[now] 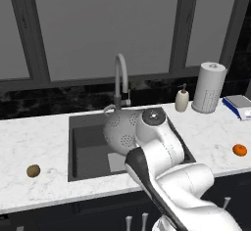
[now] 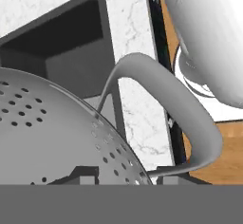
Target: Put the colander in the sink, put the orange, kiwi in the colander, and turn on the sink faucet and pour water over the colander.
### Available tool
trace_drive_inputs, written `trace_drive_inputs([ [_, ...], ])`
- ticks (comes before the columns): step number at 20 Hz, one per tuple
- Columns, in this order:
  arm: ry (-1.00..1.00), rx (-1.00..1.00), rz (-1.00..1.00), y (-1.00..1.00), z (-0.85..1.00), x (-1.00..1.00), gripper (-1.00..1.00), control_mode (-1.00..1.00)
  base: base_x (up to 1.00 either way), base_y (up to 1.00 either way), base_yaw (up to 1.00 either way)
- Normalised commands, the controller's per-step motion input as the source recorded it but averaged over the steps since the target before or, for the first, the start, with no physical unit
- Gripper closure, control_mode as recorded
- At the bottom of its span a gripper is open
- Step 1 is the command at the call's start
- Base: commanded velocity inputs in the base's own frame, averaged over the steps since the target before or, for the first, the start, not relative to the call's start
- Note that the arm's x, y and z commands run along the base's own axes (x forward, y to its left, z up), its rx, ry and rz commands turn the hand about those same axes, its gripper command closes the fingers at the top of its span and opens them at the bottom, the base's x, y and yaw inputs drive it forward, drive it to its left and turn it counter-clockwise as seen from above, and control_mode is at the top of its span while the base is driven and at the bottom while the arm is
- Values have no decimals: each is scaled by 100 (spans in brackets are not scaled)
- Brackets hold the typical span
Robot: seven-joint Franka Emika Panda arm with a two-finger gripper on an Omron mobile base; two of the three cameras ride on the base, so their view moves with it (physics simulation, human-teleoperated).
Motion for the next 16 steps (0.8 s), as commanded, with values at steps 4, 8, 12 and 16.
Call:
trace_drive_inputs([
  [4, 0, 0, 6, -100, 0, -31, 100, -100, 0, 0, 0],
  [8, 4, 0, 8, -100, 0, -29, 100, -100, 0, 0, 0],
  [12, 7, 5, 18, -100, 0, -14, 100, -100, 0, 0, 0],
  [16, 0, 1, 34, -96, -2, 0, 100, -100, 0, 0, 0],
])
